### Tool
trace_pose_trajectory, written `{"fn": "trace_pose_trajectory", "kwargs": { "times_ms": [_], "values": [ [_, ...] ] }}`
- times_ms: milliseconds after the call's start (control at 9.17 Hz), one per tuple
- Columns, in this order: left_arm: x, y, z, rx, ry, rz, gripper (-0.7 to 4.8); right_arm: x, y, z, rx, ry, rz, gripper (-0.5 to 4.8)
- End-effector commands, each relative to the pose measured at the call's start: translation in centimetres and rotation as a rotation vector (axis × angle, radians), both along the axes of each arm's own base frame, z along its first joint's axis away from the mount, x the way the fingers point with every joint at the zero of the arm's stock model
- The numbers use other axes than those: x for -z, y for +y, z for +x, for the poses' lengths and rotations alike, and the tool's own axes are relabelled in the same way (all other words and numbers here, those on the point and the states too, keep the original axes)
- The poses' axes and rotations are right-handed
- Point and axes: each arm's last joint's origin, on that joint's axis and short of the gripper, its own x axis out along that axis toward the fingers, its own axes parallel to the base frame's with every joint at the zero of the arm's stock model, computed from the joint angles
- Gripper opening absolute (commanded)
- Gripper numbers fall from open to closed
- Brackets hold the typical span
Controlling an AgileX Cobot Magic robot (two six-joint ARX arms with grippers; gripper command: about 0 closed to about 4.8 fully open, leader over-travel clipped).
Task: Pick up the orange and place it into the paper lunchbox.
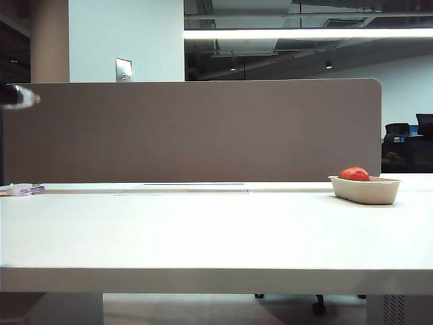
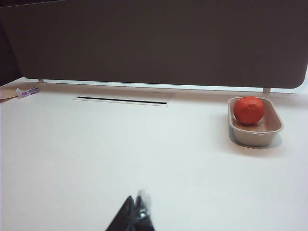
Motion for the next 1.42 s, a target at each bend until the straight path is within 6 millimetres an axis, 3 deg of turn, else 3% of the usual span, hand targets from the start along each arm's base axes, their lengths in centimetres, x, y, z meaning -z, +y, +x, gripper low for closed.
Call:
{"fn": "trace_pose_trajectory", "kwargs": {
  "times_ms": [109,327,545,1418],
  "values": [
    [0.3,2.3,-0.5,-0.155,-0.059,-0.022,-0.05,-0.3,0.0,-0.1,-0.002,-0.016,0.002,0.04],
    [2.2,4.0,-0.4,-0.319,-0.090,-0.015,-0.05,-0.3,0.0,-0.1,-0.002,-0.017,0.003,0.04],
    [2.4,4.3,-0.3,-0.397,-0.090,0.071,-0.05,-0.3,0.0,-0.1,-0.001,-0.016,0.003,0.04],
    [2.4,4.6,-0.3,-0.423,-0.083,0.071,-0.04,-0.3,0.0,-0.1,-0.001,-0.016,0.003,0.04]
  ]
}}
